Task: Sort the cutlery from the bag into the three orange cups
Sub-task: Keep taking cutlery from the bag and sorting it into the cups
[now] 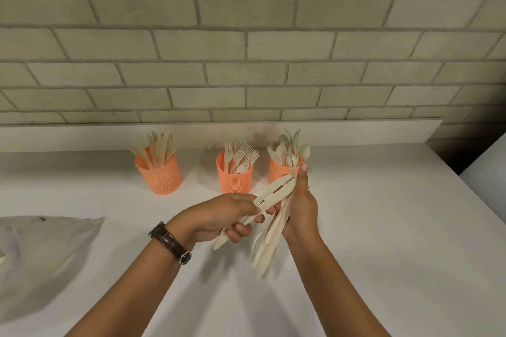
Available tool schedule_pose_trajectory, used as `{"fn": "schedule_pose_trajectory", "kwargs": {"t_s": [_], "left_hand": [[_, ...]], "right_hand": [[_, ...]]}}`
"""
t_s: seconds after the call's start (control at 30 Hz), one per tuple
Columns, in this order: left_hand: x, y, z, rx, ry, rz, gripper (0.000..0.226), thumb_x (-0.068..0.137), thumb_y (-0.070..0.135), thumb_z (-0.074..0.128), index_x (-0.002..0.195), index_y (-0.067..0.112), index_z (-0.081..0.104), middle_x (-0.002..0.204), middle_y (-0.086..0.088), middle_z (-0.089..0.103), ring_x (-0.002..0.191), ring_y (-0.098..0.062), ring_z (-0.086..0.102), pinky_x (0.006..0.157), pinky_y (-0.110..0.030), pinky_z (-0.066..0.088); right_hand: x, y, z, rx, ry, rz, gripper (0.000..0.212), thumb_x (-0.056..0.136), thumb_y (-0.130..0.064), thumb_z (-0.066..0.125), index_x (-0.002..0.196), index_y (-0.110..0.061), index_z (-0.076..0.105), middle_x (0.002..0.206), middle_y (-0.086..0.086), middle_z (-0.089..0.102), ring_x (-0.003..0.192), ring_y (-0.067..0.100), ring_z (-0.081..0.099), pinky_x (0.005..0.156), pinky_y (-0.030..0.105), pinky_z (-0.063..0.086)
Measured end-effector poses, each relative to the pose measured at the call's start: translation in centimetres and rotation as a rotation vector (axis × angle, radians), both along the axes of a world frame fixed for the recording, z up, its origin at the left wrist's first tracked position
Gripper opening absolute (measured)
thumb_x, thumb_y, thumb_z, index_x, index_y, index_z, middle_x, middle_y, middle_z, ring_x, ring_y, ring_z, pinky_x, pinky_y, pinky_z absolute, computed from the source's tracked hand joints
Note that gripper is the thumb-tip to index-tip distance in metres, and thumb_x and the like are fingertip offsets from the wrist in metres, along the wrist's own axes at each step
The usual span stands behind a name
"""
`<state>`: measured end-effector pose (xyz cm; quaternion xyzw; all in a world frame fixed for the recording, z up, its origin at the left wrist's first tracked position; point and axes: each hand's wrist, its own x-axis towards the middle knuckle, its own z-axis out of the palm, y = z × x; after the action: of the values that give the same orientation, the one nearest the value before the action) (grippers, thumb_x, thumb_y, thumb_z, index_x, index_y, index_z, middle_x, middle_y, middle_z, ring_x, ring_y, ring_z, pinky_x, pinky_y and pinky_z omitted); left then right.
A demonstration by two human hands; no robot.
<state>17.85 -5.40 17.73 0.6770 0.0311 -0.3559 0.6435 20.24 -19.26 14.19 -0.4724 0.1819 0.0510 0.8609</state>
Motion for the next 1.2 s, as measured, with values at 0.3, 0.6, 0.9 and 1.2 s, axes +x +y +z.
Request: {"fn": "schedule_pose_trajectory", "kwargs": {"t_s": [0.3,0.6,0.9,1.2], "left_hand": [[-0.5,2.4,-0.9,-0.235,-0.127,0.146,0.033,0.098,0.021,0.036,0.113,0.013,0.064,0.070,0.002,0.048,0.057,-0.010,0.041,0.052,-0.018,0.038],[0.7,10.1,0.0,-0.146,-0.391,0.604,0.023,0.097,0.002,0.038,0.106,0.012,0.057,0.094,-0.003,0.066,0.094,-0.014,0.063,0.091,-0.028,0.048],[7.2,19.0,-0.5,0.079,-0.609,1.027,0.025,0.093,0.001,0.047,0.105,0.017,0.062,0.100,0.005,0.063,0.083,-0.004,0.063,0.080,-0.027,0.047],[9.2,18.9,-6.3,0.558,-0.490,1.112,0.056,0.077,0.017,0.072,0.128,0.006,0.051,0.130,-0.013,0.050,0.118,-0.028,0.051,0.100,-0.033,0.042]], "right_hand": [[0.5,0.2,-0.1,0.028,0.058,0.049,0.031,0.091,-0.040,0.057,0.081,-0.010,0.054,0.048,0.003,0.042,0.035,0.015,0.036,0.039,0.023,0.035],[0.0,2.8,-0.6,-0.173,-0.016,0.117,0.022,0.089,-0.031,0.063,0.086,-0.011,0.054,0.051,0.005,0.043,0.037,0.017,0.035,0.045,0.025,0.032],[0.2,6.7,-1.0,-0.193,-0.041,0.125,0.025,0.090,-0.034,0.061,0.086,-0.010,0.053,0.050,0.005,0.045,0.035,0.014,0.039,0.042,0.025,0.034],[0.6,7.6,0.3,-0.154,-0.047,0.093,0.026,0.090,-0.033,0.061,0.080,-0.010,0.052,0.051,0.006,0.044,0.035,0.016,0.037,0.041,0.024,0.034]]}}
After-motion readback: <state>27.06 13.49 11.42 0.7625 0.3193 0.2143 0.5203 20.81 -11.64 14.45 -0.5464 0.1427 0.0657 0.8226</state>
